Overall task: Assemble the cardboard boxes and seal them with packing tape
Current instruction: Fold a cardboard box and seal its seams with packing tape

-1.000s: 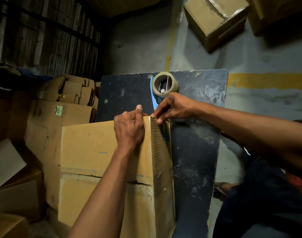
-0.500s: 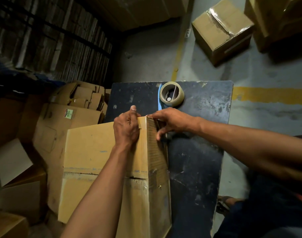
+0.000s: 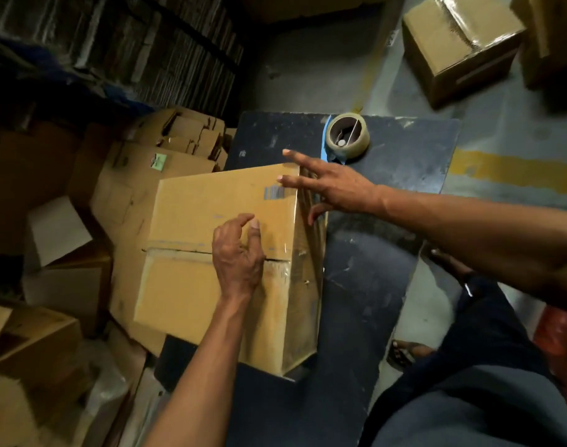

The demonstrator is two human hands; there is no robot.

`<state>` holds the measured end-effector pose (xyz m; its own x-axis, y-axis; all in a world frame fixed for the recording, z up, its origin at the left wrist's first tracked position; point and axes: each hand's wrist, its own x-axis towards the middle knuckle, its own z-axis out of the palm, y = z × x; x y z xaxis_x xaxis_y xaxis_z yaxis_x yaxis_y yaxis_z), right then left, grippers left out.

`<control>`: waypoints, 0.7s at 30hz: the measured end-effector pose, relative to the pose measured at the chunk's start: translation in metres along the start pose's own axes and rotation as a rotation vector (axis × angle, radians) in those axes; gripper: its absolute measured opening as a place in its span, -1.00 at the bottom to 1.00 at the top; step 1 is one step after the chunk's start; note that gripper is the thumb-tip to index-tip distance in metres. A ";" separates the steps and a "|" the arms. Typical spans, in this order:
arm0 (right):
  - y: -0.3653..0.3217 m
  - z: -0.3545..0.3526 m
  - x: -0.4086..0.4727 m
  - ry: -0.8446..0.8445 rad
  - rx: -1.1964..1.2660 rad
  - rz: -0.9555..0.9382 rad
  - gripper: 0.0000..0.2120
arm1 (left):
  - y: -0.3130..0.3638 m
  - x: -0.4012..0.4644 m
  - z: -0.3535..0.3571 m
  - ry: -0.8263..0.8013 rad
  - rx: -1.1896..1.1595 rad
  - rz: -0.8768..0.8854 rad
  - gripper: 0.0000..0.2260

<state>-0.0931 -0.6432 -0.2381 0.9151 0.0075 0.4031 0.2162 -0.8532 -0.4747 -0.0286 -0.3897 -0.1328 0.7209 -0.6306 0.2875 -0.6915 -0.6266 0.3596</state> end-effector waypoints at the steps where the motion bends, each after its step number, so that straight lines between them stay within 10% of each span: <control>1: -0.001 -0.007 0.001 -0.051 -0.060 0.002 0.04 | -0.005 -0.021 -0.011 -0.012 -0.002 -0.005 -0.75; 11: -0.099 0.034 -0.027 -0.029 -0.224 -0.233 -0.12 | -0.044 -0.163 -0.047 -0.178 -0.111 -0.001 -0.70; 21: -0.134 0.017 -0.031 -0.114 -0.207 -0.256 0.14 | -0.050 -0.176 -0.031 -0.066 -0.141 -0.041 -0.68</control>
<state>-0.1448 -0.5199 -0.2007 0.8749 0.2829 0.3930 0.3804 -0.9038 -0.1962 -0.1194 -0.2336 -0.1736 0.7408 -0.6372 0.2126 -0.6446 -0.5853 0.4919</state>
